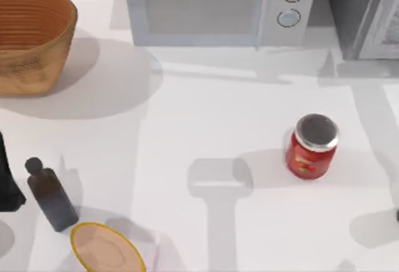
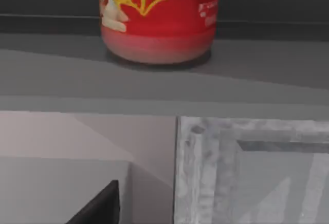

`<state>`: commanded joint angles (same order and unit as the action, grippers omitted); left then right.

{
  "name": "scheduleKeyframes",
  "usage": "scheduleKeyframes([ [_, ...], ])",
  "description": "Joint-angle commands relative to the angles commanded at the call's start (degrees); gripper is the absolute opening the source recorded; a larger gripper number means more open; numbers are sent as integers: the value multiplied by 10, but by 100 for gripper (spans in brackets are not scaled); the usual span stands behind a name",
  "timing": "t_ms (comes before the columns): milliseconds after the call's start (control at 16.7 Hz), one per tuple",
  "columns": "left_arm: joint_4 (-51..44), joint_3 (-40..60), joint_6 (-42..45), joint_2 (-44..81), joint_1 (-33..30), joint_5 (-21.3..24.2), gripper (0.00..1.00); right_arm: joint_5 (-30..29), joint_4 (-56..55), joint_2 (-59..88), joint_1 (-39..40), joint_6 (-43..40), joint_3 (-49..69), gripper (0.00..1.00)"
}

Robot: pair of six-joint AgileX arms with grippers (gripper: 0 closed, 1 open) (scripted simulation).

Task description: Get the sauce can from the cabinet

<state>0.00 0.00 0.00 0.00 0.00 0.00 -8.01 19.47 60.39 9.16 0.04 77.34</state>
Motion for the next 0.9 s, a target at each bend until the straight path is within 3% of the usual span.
scheduleKeyframes([
  [360,0,0,0,0,0,0,100,-28,40,139,14,7,199,100],
  [900,0,0,0,0,0,0,100,-36,42,164,17,9,231,100],
])
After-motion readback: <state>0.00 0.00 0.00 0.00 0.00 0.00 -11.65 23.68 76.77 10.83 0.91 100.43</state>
